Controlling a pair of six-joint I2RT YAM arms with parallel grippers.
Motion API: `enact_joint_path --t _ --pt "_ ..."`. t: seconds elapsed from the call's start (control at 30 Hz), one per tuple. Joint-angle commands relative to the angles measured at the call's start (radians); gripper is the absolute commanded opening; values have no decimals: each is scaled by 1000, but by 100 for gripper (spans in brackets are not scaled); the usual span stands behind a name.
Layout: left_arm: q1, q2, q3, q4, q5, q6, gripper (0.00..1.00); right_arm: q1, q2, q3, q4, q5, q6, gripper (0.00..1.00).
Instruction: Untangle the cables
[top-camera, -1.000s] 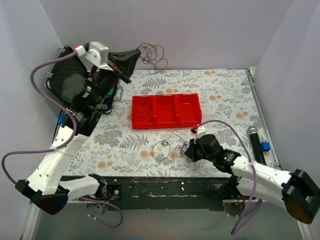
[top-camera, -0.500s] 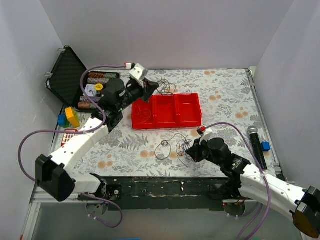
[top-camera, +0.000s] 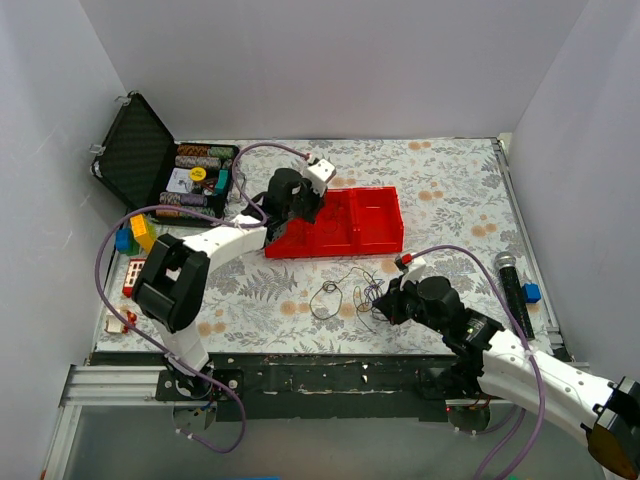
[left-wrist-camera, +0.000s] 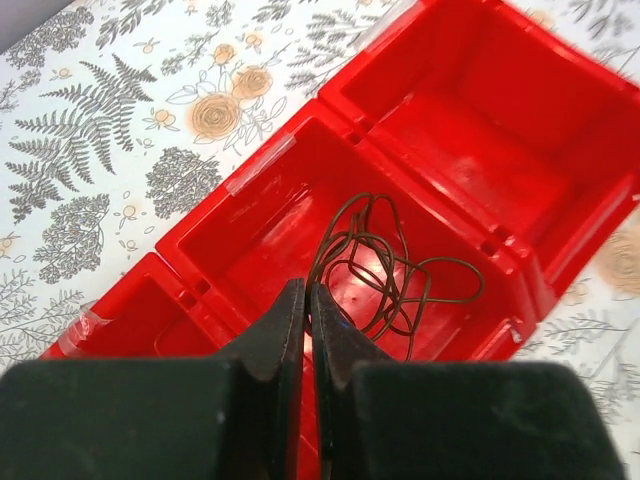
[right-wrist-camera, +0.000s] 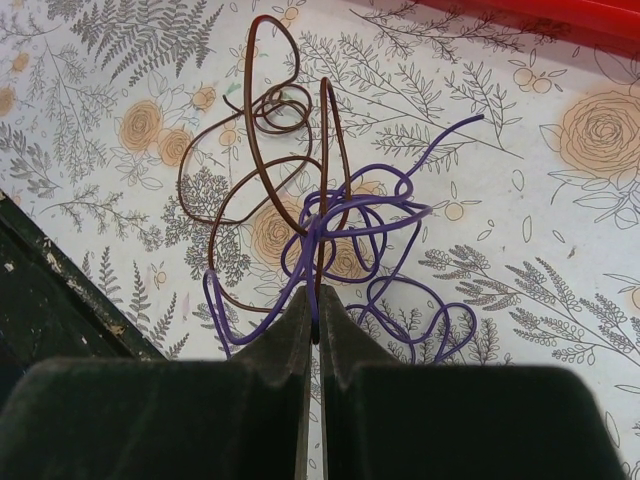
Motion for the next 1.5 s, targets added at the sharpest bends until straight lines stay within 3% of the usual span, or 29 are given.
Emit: enact_joint_path --t 0.0,0.07,0.1,0.13,0.3,0.4,0.47,0.6,0.77,0.87,1.07,1.17,1.37,1.47 --pt "-9 16 73 4 -45 90 3 -4 -20 -8 20 22 -11 2" --pt "-15 27 92 -23 -35 91 23 -4 -15 -8 26 20 -12 2" --pt "-18 27 102 -42 -32 88 41 -5 -12 -10 27 19 -12 2" --pt "-19 25 111 -56 -22 90 50 -5 -12 -8 27 14 -12 2" --pt "-21 -46 114 -83 26 105 80 -5 -6 -8 30 9 -15 2" --pt "-21 -111 113 -134 145 137 90 -5 0 -8 26 12 -9 2" --pt "-22 -171 79 -235 313 197 91 -5 0 -10 26 15 -5 2" --pt "-42 -247 -21 -486 621 453 92 -5 -4 -13 27 17 -1 3" --pt "-102 -254 -157 -504 594 608 92 -5 -12 -10 23 14 -3 3" --pt "-131 -196 -168 -421 584 587 91 -5 -7 -7 23 9 -14 4" --pt "-150 -71 -133 -104 498 432 90 -5 2 -7 27 -8 -23 7" --pt "-151 -37 -85 -111 544 421 89 -5 3 -4 27 -9 -29 7" --pt "-168 -28 -87 -94 589 395 69 -5 25 -2 40 -32 -40 8" --pt "-179 -34 -82 -93 632 375 69 -5 39 -2 55 -43 -44 10"
